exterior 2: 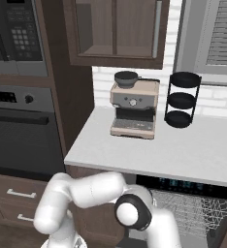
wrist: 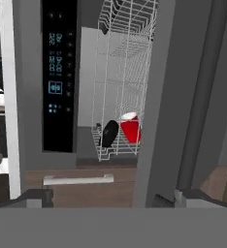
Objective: Pick up the cup and bowl from the counter, place them in the dishwasher, and close the dishwasher door.
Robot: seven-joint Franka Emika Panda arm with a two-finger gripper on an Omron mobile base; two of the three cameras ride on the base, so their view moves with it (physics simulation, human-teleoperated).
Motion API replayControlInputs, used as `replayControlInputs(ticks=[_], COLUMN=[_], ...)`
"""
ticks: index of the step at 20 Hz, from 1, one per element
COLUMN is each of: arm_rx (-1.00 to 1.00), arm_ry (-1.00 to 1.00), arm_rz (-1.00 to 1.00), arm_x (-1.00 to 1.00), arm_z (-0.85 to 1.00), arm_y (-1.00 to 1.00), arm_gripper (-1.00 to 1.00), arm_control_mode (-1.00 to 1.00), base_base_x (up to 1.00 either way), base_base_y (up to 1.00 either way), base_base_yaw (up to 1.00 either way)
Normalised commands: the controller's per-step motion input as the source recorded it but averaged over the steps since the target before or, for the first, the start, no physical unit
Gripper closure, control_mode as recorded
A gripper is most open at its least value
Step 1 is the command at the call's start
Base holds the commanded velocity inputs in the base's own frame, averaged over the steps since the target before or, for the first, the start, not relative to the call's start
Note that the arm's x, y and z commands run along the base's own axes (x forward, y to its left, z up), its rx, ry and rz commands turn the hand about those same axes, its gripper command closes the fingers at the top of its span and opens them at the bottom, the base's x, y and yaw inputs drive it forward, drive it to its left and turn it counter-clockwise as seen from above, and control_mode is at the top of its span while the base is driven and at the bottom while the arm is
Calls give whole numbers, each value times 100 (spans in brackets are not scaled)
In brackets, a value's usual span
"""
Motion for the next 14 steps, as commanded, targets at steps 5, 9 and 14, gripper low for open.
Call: replayControlInputs(ticks=[5, 9, 14], arm_rx=[0, 0, 0], arm_ry=[-12, -10, -3], arm_rz=[17, 10, 1], arm_x=[17, 36, 47], arm_z=[-46, -39, -41], arm_y=[14, 17, 11], arm_gripper=[-100, -100, -100], arm_control_mode=[-100, -100, -100], base_base_x=[0, 0, 0], base_base_y=[0, 0, 0], base_base_yaw=[0, 0, 0])
